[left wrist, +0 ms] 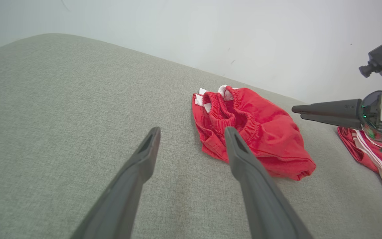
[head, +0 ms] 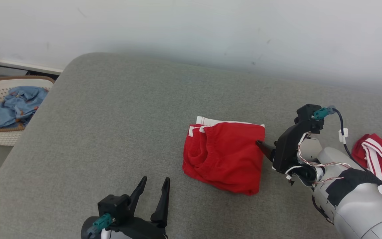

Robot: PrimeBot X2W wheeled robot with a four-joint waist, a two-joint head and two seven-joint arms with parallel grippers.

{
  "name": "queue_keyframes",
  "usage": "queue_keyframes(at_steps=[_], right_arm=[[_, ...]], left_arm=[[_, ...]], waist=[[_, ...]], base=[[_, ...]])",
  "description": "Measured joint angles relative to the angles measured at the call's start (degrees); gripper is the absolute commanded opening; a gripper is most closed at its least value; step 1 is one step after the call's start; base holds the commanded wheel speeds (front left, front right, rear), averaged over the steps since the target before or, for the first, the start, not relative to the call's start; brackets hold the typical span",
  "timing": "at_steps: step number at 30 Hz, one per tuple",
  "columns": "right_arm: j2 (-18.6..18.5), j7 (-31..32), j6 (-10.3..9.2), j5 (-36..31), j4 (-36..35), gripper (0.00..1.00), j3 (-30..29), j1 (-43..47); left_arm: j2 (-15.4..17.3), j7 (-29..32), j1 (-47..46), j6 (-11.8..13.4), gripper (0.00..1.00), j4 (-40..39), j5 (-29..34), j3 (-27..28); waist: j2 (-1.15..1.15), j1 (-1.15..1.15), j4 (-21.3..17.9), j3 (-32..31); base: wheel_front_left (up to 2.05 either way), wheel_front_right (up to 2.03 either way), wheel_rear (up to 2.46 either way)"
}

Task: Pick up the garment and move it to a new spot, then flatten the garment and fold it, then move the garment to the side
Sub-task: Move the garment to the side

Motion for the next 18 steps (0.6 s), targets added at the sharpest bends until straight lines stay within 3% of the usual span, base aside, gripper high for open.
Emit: queue_keyframes(at_steps=[11,16,17,18], right_arm=[[0.4,3.9,-0.46,0.5,2.7,1.00,0.9,-1.1],[1.0,8.4,-0.71,0.0,4.6,1.00,2.7,-1.4],[1.1,9.7,-0.81,0.0,5.0,0.98,3.2,-1.4],[1.2,10.6,-0.92,-0.1,5.3,0.83,3.6,-1.4]], left_arm=[[-1.1,0.1,-1.1,-0.2,1.00,1.0,-0.1,-0.9],[-1.4,0.1,-1.3,-0.2,1.00,1.8,-0.2,-1.3],[-1.5,0.1,-1.3,-0.2,1.00,1.9,-0.2,-1.3],[-1.5,0.1,-1.4,-0.2,1.00,2.0,-0.2,-1.3]], waist=[[0.00,0.00,3.3,1.0],[0.00,0.00,4.6,1.1],[0.00,-0.01,4.8,1.1],[0.00,-0.01,5.0,1.1]], base=[[0.00,0.00,0.00],[0.00,0.00,0.00],[0.00,0.00,0.00],[0.00,0.00,0.00]])
